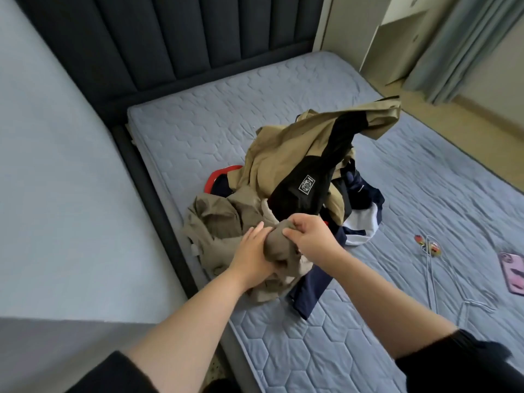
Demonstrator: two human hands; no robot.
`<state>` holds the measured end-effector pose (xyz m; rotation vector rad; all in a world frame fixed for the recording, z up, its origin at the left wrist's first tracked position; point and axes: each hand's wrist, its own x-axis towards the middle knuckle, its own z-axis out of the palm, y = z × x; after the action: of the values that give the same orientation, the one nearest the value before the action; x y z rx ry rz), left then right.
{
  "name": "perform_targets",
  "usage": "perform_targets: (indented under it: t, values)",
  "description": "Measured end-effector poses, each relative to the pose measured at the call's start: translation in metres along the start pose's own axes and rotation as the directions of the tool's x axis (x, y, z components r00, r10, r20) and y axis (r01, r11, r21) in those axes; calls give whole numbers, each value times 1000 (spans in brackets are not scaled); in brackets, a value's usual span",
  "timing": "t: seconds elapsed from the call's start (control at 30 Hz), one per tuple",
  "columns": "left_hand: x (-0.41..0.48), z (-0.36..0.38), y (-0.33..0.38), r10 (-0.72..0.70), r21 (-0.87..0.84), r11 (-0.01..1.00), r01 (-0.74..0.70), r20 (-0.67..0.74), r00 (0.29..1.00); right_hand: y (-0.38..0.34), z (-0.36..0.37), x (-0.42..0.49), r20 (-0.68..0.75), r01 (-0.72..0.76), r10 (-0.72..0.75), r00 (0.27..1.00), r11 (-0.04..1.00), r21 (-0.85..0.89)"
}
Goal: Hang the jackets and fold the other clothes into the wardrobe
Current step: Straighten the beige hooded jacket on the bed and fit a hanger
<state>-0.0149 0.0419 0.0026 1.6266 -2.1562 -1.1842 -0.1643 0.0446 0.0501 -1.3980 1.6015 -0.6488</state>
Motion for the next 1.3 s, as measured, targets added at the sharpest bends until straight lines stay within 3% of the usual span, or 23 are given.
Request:
perform_targets:
  t: [0.07,0.27,0.33,0.43,0.53,0.63,0.77,0.93,1.03,1.07,1.13,1.23,1.3]
  values:
    - [-19,-15,21,24,-143,989,-27,-27,999,-29,-14,-21,-5,51,-51,999,998,22]
    - [-85,-69,78,-61,-180,982,48,-69,996,-84,-57,-84,-1,155,-155,988,986,-56]
    - [-108,-87,95,-82,-204,977,58,-111,990,-90,-67,-106,72,148,-151,986,988,39]
    - [-143,-110,120,-77,-253,967,21,-212,974,-98,-76,-138,293,88,-153,944,971,221]
    - [-181,-129,146,-84,-391,920,-34,-279,957,-110,-71,-164,377,153,-178,909,984,97]
    - [-217,-145,170,-96,-564,821,-86,-284,954,-132,-56,-190,260,227,-236,936,972,66]
    - [-265,-166,194,-33,-767,613,-188,-263,964,-164,-46,-222,178,151,-222,958,927,344]
    - [-341,-190,203,63,-813,490,-313,-326,943,-210,-33,-277,124,183,-231,965,932,314]
    - [-398,-197,184,27,-837,417,-354,-378,925,-236,-3,-318,72,187,-226,971,917,353]
    - [-419,-196,173,12,-831,435,-347,-379,925,-246,10,-333,48,181,-216,975,903,389]
    - [-459,-189,147,7,-760,590,-274,-334,942,-266,36,-363,-3,171,-195,981,856,487]
    - [-516,-172,113,3,-532,841,-100,-179,984,-294,68,-406,-51,163,-166,985,781,602]
    - [-551,-159,98,11,-378,925,-45,-90,996,-312,83,-431,-56,151,-151,987,748,647]
